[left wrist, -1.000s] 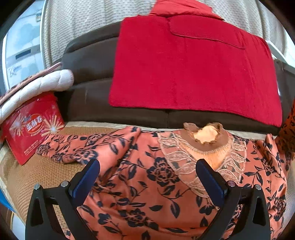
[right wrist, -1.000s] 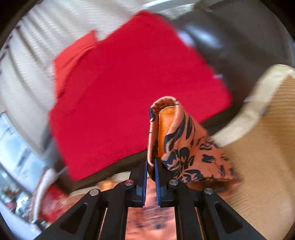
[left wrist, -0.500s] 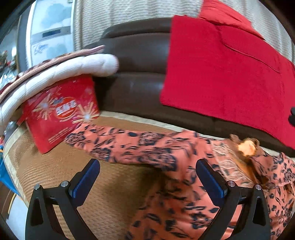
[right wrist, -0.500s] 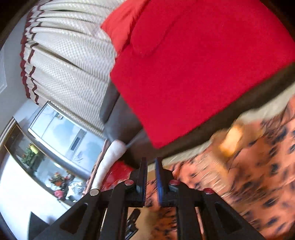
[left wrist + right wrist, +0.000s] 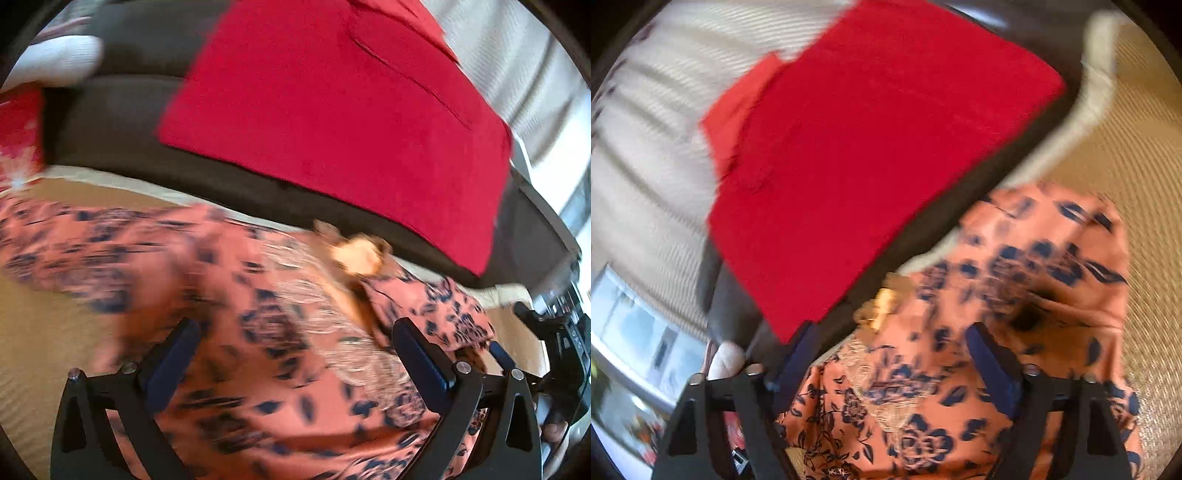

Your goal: Fold small clothes

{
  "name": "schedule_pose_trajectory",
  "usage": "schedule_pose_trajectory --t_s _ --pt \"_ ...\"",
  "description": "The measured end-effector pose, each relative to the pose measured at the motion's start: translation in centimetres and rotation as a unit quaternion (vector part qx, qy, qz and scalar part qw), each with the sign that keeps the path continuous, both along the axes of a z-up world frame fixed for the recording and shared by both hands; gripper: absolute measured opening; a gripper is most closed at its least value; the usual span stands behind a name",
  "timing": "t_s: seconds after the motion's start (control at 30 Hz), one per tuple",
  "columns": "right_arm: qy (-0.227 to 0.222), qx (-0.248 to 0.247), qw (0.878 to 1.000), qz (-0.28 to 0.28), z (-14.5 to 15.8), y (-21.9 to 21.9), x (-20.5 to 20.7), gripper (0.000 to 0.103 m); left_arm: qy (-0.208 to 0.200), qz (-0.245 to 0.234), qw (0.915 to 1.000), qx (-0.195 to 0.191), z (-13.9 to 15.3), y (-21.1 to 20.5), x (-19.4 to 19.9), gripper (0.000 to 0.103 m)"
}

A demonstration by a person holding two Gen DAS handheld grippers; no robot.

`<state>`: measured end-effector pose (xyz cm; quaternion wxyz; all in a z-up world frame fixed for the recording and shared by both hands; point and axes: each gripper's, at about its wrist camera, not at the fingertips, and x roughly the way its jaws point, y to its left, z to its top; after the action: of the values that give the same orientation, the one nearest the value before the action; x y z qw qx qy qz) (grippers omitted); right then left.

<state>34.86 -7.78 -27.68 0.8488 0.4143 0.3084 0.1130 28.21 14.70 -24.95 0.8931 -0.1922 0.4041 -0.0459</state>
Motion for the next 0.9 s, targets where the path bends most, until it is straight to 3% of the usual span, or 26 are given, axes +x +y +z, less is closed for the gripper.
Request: schedule_pose_trajectory --t_s 0.17,0.3,0.43,0.47,0.53,0.6,0.63,0.7,0.8,0.9 --pt "0.025 0.068 0.997 -0.021 -2.7 -3.0 0.0 0.073 0.034 -0.04 0.9974 -0.048 -2.0 -4.6 3.7 0.103" --pt "0.023 0.049 0.998 -0.027 -2.3 -4.5 0.5 0.073 0.049 -0.062 0.996 -0.041 -3.0 -6.9 6.0 0.103" --pt "0.014 0.045 0.998 -0.038 -1.6 -7.0 0.4 0.073 0.06 -0.087 0.9911 -0.081 -3.7 -7.9 7.8 0.103" --pt "0.013 0.045 0.998 -0.044 -1.5 -7.6 0.4 0.073 0.063 -0.093 0.9895 -0.092 -3.9 -8.2 8.2 0.099" --pt "0.012 0.044 0.997 -0.056 -1.3 -9.0 0.1 0.073 0.07 -0.107 0.9864 -0.103 -4.3 -9.0 8.9 0.074" --pt "0.012 0.043 0.997 -0.066 -1.3 -10.0 0.1 0.073 0.086 -0.117 0.9845 -0.097 -4.9 -9.5 9.3 0.041" --pt "0.014 0.042 0.997 -0.07 -1.3 -10.5 0.1 0.073 0.09 -0.117 0.9847 -0.093 -5.3 -9.7 9.5 0.036" --pt "0.016 0.039 0.996 -0.082 -1.4 -11.5 0.0 0.073 0.077 -0.104 0.9885 -0.079 -5.1 -9.6 9.4 0.012" --pt "0.012 0.039 0.993 -0.107 -1.2 -13.3 -0.5 0.073 0.049 -0.091 0.9896 -0.1 -3.5 -8.9 8.8 0.01" --pt "0.015 0.042 0.991 -0.126 -1.4 -14.7 -0.9 0.073 0.004 -0.083 0.9941 -0.069 0.3 -8.4 7.4 0.01"
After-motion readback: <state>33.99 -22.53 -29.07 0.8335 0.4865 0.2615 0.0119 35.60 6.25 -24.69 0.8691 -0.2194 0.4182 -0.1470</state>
